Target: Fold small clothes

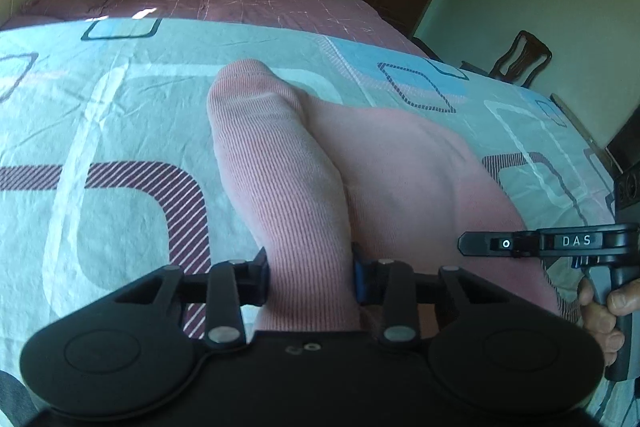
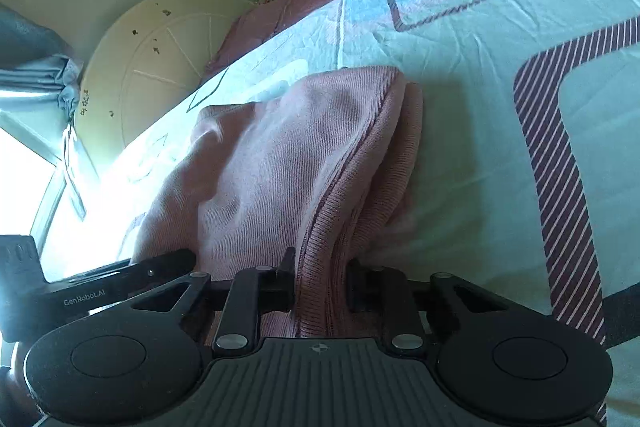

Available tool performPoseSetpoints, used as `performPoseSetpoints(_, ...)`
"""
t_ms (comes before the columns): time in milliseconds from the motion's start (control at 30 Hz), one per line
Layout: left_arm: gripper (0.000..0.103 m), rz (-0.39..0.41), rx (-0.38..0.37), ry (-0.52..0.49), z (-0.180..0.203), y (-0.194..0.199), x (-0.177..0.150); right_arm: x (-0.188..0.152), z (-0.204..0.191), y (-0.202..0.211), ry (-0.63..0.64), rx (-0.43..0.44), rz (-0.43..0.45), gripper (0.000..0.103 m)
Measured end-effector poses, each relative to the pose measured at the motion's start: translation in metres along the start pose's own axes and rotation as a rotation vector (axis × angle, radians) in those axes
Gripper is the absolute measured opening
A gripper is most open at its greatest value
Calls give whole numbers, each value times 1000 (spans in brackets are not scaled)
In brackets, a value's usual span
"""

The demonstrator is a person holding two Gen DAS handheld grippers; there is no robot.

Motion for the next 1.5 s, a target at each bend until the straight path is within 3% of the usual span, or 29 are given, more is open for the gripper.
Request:
performPoseSetpoints(267, 30, 61, 1, -115, 14, 31, 10, 3, -49, 22, 146, 6, 73, 19)
performPoseSetpoints(500, 30, 112, 16, -128, -10, 72, 20, 1, -101, 20, 204, 52, 101, 19)
performPoseSetpoints(700, 30, 137, 77, -96, -72, 123, 17, -21, -166, -14, 254, 140, 75, 19)
performPoseSetpoints(967, 31, 108, 159, 4, -171, 181, -19, -74, -244, -75, 308, 226, -21, 19)
performPoseSetpoints(1000, 33, 85, 158, 17, -181, 180, -25, -80, -247, -83, 311, 220, -38, 19)
performPoseSetpoints(1033, 42, 40, 161, 53, -194, 175, -35, -89, -246, -94, 322, 197, -60, 19)
performPoseSetpoints(1067, 63, 24, 166, 100, -205, 172, -43, -98, -242, -104, 327, 157, -76, 19)
performPoseSetpoints(1133, 84, 79, 192, 176, -223, 177, -55, -108, -224, -115, 280, 117, -100, 19)
performPoseSetpoints(1333, 83, 153, 113, 244, -240, 185, -56, -99, -209, -108, 184, 125, -74, 24)
performPoseSetpoints(1500, 80, 226, 135, 317, -271, 177, -27, -61, -221, -103, 247, 65, 82, 28)
Point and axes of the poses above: each gripper's, at about its wrist camera, not at the fingertips, and y roughly against the way its jaws point, z to its right, x to its top, the point moved 1 cm from there along -y, roughly the way its jaws point, and after that the axes turned 15 degrees about z, right-handed, at the moved point
